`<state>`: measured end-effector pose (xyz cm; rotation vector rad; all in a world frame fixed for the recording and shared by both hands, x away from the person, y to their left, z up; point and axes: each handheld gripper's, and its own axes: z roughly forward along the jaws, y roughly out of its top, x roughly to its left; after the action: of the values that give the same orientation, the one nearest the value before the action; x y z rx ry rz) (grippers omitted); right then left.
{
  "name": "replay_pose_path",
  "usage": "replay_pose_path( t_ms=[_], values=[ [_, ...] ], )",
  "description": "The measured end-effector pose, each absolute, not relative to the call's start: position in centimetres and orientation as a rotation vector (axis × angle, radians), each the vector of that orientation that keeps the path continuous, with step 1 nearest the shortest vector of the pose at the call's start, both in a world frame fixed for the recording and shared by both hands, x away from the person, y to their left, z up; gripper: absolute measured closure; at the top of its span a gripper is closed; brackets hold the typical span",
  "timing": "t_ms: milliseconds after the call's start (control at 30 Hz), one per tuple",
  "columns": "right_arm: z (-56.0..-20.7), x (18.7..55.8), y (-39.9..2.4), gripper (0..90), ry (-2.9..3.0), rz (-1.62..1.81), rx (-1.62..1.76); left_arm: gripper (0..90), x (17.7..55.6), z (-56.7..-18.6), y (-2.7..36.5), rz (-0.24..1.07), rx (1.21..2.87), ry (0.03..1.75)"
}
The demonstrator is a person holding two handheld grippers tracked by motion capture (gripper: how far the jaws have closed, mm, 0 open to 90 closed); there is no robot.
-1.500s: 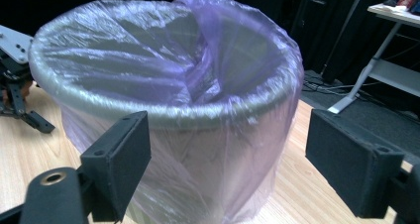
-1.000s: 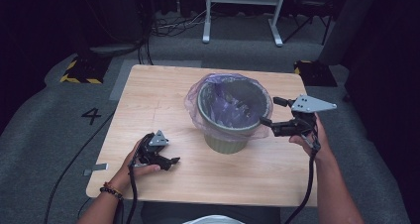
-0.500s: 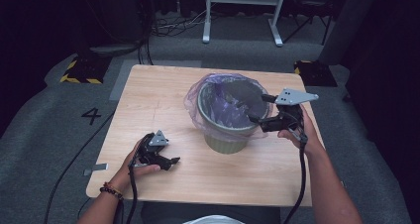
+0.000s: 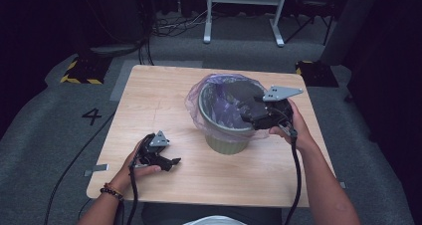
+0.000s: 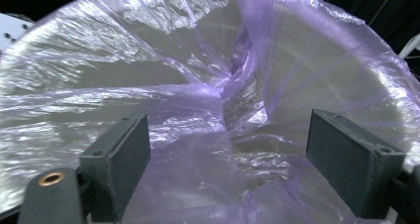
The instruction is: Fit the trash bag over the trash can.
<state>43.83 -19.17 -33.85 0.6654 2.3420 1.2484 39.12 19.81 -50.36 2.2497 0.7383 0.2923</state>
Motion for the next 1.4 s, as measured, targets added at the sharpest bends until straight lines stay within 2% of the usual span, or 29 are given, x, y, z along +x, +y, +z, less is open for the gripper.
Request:
replay_pose_path(
  t_ms=[567,1400],
  values=[
    [-33.9,44.7,-18.2,17.3,2.441,1.202,0.677,14.6,39.1,-50.4,19.8,0.292,2.250,0.738],
    [-33.3,45.9,-16.3,14.0,2.667,0.893,0.819,14.6,39.1,-50.4,19.8,0.291,2.250,0.736]
  ],
)
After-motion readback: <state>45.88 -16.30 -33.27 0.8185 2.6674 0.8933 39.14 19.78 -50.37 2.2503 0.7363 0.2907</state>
